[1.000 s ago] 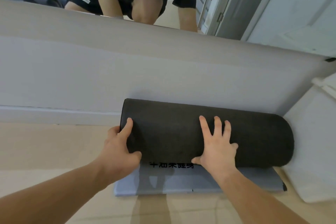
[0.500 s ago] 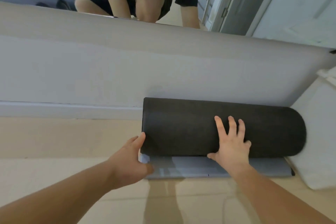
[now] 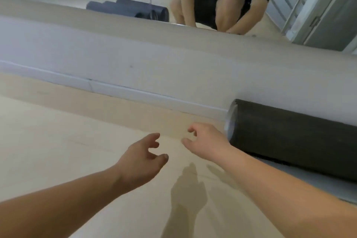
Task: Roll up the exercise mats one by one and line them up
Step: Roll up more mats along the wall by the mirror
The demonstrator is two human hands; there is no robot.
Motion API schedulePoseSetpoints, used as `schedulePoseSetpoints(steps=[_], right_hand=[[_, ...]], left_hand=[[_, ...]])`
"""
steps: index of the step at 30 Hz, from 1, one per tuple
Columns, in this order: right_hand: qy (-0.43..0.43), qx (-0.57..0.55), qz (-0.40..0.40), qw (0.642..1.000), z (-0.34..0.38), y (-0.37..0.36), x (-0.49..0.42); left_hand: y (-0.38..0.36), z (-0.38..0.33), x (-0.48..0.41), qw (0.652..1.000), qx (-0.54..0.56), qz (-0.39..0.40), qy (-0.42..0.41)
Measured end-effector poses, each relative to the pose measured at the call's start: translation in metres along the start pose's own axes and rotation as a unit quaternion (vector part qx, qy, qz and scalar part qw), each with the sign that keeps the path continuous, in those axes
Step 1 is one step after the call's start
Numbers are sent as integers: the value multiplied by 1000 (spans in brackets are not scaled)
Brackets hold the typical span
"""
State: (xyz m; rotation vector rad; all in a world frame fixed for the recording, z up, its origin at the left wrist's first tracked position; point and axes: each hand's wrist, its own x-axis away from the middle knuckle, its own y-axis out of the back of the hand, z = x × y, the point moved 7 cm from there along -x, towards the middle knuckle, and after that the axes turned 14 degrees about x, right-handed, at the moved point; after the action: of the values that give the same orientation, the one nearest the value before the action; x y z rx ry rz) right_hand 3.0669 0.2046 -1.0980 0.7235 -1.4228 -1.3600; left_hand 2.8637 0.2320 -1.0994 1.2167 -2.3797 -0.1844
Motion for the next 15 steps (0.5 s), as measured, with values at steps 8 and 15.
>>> schedulePoseSetpoints(steps=[8, 15], right_hand=[[175, -15, 68, 982, 317, 12, 43], [261, -95, 131, 952, 586, -36, 111]], left_hand=[[257, 99, 124, 990, -36, -126, 45], [433, 243, 265, 968, 44, -226, 105]])
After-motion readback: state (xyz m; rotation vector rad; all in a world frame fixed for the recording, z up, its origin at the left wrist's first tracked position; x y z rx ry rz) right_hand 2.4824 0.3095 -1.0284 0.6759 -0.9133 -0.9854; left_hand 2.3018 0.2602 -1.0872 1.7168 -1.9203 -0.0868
